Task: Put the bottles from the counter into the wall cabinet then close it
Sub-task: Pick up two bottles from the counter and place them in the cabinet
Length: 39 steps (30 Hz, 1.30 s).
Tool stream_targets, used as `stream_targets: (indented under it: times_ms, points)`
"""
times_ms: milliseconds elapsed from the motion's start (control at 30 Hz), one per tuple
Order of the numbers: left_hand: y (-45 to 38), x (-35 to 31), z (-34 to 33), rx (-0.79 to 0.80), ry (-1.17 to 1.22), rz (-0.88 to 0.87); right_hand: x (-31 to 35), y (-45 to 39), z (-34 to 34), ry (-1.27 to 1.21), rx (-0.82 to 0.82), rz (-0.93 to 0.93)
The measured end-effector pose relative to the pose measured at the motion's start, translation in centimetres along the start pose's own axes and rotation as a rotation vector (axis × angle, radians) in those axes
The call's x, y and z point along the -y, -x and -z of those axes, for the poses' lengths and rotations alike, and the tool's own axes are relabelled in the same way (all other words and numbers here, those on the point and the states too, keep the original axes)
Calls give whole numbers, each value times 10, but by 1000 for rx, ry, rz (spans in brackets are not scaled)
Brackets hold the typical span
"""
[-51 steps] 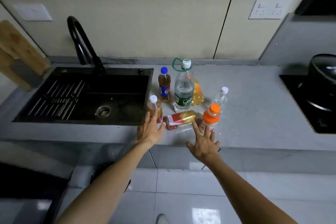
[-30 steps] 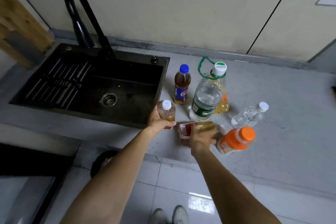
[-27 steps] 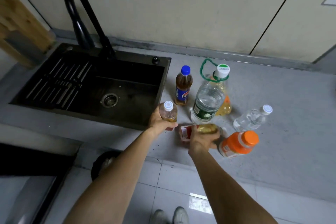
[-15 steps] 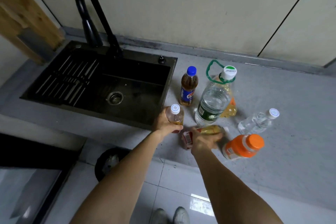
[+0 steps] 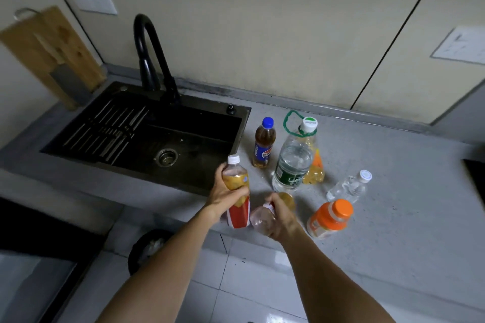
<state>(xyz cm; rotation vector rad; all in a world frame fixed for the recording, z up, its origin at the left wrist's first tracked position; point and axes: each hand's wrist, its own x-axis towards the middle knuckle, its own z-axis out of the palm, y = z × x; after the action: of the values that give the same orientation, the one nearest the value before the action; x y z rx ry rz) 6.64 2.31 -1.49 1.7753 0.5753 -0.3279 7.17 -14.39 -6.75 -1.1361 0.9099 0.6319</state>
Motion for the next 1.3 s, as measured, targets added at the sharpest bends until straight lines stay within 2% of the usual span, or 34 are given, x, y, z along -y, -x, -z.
stream_targets:
  times_ms: [200, 367, 533, 667, 867, 1067, 1300]
  points:
    - [30, -30, 21, -69, 118, -8, 13, 69, -5, 239, 159, 70]
    - [54, -40, 44, -119, 166, -84, 28, 95, -9, 176, 370, 151]
    - [79, -60, 60, -98, 226, -163, 55, 126, -23, 121, 498, 287]
    - [98, -95, 73, -135, 284, -247, 80, 155, -47, 178, 523, 470]
    - [136, -160, 120, -219, 410, -384, 115, 225, -103, 312, 670, 864]
    - [171, -188, 184, -306, 502, -474, 124, 285, -159, 380, 767, 1012]
    - [201, -172, 266, -338, 500, -529, 80, 329, -228, 375, 789, 1095]
